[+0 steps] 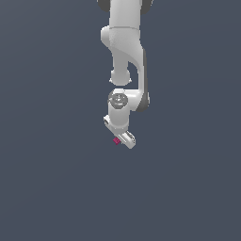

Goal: Pick up the object and move it to a goal position.

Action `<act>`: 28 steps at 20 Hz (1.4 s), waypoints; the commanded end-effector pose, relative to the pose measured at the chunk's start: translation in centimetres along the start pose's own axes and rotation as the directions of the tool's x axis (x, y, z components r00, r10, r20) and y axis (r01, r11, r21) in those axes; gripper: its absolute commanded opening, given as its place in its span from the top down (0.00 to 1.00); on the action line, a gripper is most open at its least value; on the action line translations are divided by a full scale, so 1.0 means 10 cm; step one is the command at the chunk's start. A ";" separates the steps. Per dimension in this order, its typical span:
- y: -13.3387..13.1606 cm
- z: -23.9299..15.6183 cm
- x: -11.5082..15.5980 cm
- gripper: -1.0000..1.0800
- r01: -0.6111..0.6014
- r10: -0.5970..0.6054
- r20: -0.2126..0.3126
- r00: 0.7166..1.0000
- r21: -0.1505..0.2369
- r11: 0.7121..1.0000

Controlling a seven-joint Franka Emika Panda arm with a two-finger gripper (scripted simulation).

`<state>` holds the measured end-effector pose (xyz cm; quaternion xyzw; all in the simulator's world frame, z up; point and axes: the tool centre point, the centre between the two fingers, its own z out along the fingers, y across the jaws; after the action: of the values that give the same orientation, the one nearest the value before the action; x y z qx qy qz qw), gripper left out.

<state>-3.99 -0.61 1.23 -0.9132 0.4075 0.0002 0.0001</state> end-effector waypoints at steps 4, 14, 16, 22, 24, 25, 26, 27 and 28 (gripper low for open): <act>0.01 -0.01 0.00 1.00 0.000 0.000 0.000 1.000 0.000 1.000; 0.32 -0.28 0.13 1.00 0.000 0.000 0.000 1.000 0.001 1.000; 0.44 -0.39 0.18 1.00 0.000 0.000 0.000 1.000 0.001 1.000; 0.93 -0.82 0.39 1.00 0.000 0.000 0.001 1.000 0.002 1.000; 1.11 -0.98 0.46 1.00 -0.001 0.001 0.002 1.000 0.002 1.000; 1.20 -1.06 0.50 1.00 -0.001 0.001 0.002 1.000 0.002 1.000; 1.29 -1.14 0.54 1.00 -0.001 0.001 0.002 1.000 0.002 1.000; 1.37 -1.21 0.58 1.00 -0.001 0.001 0.002 1.000 0.002 1.000; 1.46 -1.29 0.62 1.00 -0.001 0.001 0.002 1.000 0.002 1.000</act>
<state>-10.07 -13.65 12.94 -0.9130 0.4080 0.0005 0.0011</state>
